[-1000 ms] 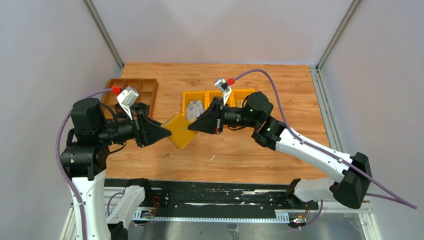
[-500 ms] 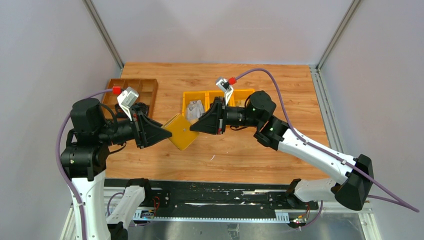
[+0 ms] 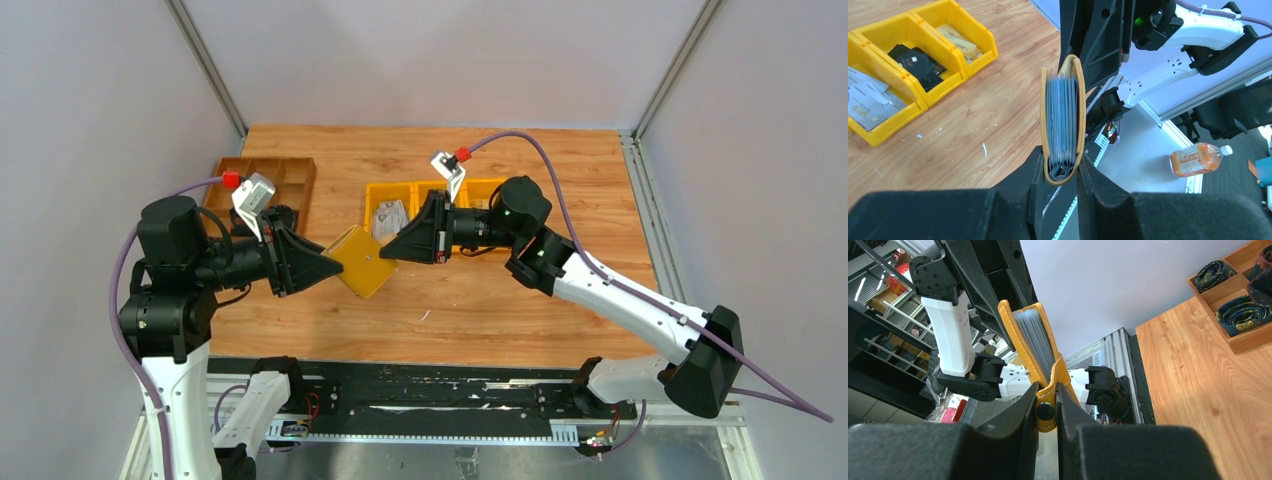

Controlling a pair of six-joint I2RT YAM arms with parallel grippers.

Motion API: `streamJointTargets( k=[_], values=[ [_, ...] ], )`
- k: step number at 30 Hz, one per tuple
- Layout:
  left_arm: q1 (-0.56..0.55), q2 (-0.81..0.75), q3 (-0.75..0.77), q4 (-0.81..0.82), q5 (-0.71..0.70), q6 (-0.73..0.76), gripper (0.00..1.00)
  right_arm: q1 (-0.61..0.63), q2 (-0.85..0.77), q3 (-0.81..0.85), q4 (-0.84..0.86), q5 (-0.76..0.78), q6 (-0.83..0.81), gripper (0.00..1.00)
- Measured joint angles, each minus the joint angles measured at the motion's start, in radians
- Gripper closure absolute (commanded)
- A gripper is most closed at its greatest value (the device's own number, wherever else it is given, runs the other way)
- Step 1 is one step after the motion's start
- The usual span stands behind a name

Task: Take the credit cards out of the card holder
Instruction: Open the card holder.

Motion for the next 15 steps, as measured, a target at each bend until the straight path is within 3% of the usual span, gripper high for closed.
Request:
streamJointTargets(
  k=[7,10,13,15],
  values=[
    [0.000,0.000,0.004,0.003,0.007,0.005,1.00,-0.016,0.012,0.008,0.022,-0.025,0.049,0.74],
    [0.000,-0.002,0.004,-0.001,0.009,0.008,1.00,-0.033,0.022,0.013,0.044,-0.029,0.074,0.80],
    [0.000,-0.005,0.004,-0.002,0.026,0.008,1.00,-0.039,0.025,0.016,0.051,-0.029,0.085,0.96],
    [0.000,-0.006,0.005,-0.002,0.034,0.008,1.00,-0.039,0.025,0.016,0.051,-0.028,0.089,1.00]
  ],
)
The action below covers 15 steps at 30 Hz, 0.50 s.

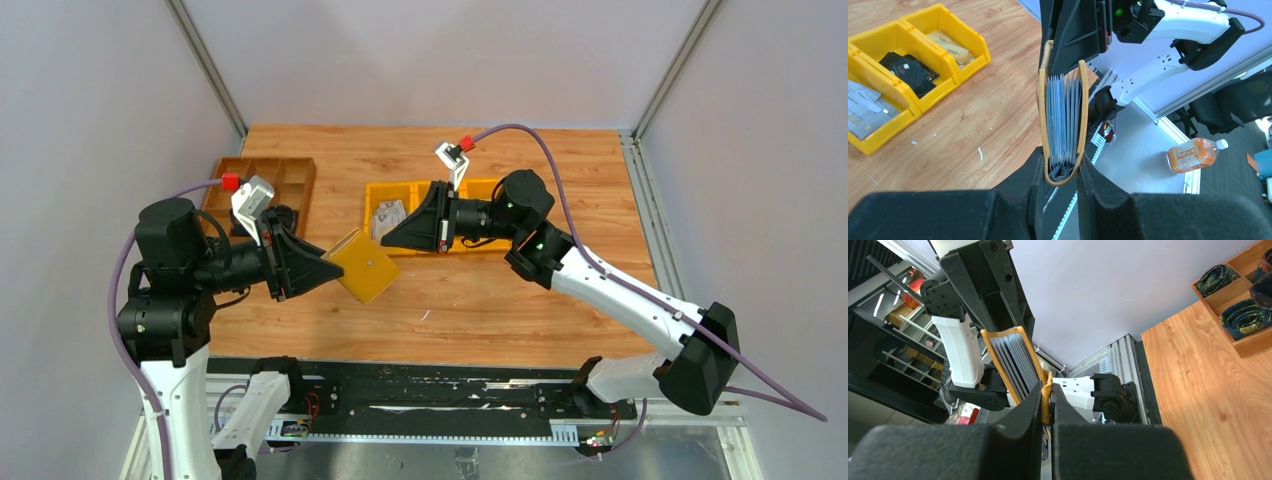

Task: Take the credit cards out of the card holder
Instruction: Open the card holder.

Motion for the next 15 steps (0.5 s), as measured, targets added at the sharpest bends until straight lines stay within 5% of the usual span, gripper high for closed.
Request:
streamJointTargets(
  k=[3,7,9,15],
  values=[
    [0.000,-0.001,0.005,-0.002,0.001,0.000,1.00,0.000,0.000,0.000,-0.008,0.002,-0.004,1.00],
    [0.000,-0.004,0.004,-0.006,-0.005,0.005,0.29,0.000,-0.008,0.000,-0.043,0.014,-0.034,1.00],
    [0.000,-0.007,0.002,-0.003,-0.010,0.018,0.14,0.000,-0.018,0.008,-0.091,0.028,-0.065,1.00],
    [0.000,-0.037,-0.059,-0.006,-0.029,0.044,0.08,0.047,-0.025,0.165,-0.389,0.117,-0.273,1.00]
  ],
)
